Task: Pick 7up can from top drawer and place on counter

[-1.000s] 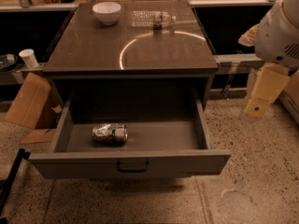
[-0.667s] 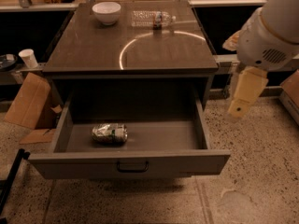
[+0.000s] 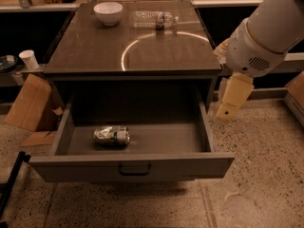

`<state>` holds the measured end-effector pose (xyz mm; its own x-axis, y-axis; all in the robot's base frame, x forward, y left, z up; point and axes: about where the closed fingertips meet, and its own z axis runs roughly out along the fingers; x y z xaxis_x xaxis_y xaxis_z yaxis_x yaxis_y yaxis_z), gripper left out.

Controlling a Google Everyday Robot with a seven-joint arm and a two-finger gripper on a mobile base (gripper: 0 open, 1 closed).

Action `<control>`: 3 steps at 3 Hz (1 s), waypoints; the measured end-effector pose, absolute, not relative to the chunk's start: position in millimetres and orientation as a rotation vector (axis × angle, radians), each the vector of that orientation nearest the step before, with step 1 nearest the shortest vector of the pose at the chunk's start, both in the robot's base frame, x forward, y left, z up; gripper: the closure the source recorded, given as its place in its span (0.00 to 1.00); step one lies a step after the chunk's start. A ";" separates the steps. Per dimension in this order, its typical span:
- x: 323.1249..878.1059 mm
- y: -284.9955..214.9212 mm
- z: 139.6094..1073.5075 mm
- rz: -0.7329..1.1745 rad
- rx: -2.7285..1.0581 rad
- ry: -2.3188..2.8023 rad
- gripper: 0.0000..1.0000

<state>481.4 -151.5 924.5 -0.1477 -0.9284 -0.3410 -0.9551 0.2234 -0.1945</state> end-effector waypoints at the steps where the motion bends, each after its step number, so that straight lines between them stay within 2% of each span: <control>1: 490.3 -146.1 904.8 0.082 -1.744 2.106 0.00; 3: 527.1 -113.4 821.5 0.146 -1.804 2.067 0.00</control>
Offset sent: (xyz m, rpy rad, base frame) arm 0.0538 0.0388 -0.1147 0.0198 -0.0025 0.0779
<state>527.1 -113.4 821.5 -0.0938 -0.9297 -0.3562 -0.9705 0.1652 -0.1755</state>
